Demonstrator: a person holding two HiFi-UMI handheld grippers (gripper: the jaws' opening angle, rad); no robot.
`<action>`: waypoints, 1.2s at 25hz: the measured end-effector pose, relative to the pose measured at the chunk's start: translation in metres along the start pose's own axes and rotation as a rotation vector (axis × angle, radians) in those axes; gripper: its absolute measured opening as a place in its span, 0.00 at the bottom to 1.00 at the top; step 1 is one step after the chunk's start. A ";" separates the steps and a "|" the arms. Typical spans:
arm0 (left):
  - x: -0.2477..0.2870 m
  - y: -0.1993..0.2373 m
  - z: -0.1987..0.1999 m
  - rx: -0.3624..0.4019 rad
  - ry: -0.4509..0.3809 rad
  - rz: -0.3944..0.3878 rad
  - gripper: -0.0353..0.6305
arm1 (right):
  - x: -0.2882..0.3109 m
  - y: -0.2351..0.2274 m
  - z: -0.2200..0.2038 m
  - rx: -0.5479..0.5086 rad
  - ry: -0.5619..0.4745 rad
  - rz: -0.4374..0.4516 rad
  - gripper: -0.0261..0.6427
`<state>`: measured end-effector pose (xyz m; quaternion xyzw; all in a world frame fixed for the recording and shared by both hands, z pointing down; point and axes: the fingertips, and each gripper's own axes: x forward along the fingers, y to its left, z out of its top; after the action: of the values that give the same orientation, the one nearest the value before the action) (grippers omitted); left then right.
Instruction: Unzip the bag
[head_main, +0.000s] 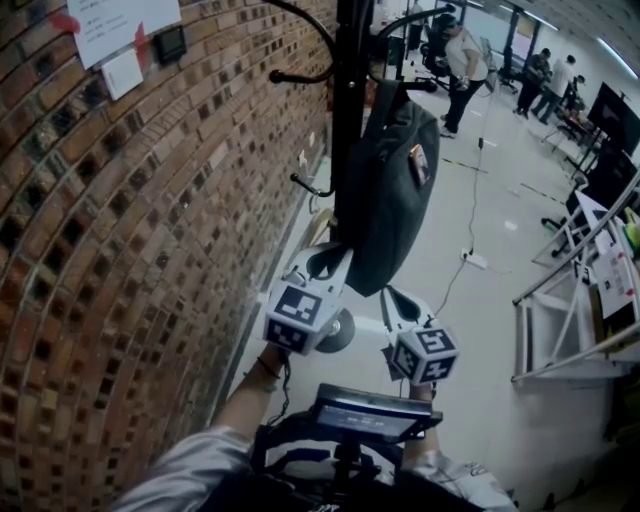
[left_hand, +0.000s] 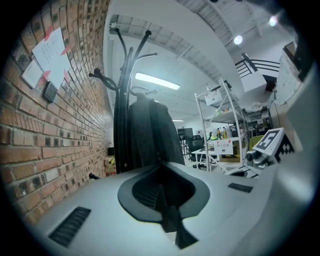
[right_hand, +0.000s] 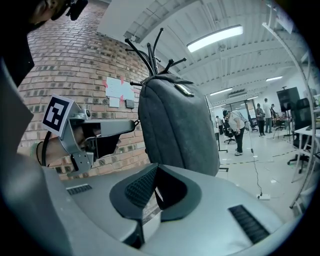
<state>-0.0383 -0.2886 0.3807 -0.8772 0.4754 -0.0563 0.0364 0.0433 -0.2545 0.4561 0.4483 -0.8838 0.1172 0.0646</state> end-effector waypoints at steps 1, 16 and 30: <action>0.000 -0.001 -0.003 -0.002 0.003 0.001 0.06 | 0.000 0.001 0.000 0.002 0.003 0.001 0.02; 0.002 -0.006 -0.027 -0.019 0.029 0.016 0.06 | -0.003 -0.003 -0.004 0.006 0.019 -0.002 0.02; 0.007 -0.010 -0.053 -0.032 0.042 0.027 0.06 | -0.004 0.000 -0.011 0.011 0.040 0.004 0.02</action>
<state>-0.0336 -0.2897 0.4344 -0.8698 0.4888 -0.0664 0.0131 0.0457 -0.2480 0.4658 0.4445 -0.8825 0.1310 0.0798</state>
